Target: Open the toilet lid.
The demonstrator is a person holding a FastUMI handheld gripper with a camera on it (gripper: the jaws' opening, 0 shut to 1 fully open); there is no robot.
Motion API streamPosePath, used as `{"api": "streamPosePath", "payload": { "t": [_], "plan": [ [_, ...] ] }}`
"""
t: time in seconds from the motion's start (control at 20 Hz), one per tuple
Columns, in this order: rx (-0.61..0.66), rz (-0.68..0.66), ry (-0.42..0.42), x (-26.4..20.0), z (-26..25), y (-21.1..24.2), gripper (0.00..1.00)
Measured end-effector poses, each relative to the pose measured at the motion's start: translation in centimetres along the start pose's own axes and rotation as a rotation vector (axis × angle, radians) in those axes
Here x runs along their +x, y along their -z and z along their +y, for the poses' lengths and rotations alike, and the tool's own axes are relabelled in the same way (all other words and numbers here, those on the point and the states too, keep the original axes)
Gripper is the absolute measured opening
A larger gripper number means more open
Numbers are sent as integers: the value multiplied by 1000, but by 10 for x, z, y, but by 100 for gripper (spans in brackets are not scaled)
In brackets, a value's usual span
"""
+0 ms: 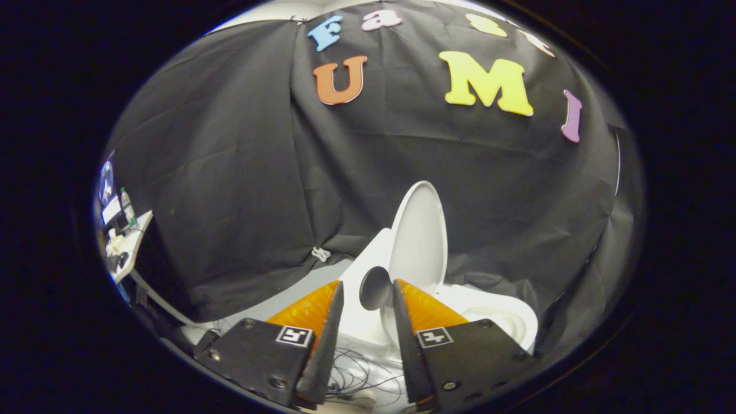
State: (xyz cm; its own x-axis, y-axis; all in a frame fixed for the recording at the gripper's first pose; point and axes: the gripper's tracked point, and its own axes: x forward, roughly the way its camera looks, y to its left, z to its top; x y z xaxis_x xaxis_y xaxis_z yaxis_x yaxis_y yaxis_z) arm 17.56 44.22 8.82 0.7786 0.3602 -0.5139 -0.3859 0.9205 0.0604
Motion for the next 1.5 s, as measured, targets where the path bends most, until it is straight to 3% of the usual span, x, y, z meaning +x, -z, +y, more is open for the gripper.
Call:
{"api": "streamPosePath", "payload": {
  "t": [0.15,0.2,0.7,0.9,1.15,1.5],
  "plan": [
    [7,-16,-26,-9,-3,8,88],
    [22,-24,-30,-13,-7,10,93],
    [67,-180,6,-78,-91,35,95],
    [53,-261,56,-102,-139,52,97],
    [24,-333,114,-124,-182,84,98],
    [96,-416,166,-158,-236,136,98]
  ]
}}
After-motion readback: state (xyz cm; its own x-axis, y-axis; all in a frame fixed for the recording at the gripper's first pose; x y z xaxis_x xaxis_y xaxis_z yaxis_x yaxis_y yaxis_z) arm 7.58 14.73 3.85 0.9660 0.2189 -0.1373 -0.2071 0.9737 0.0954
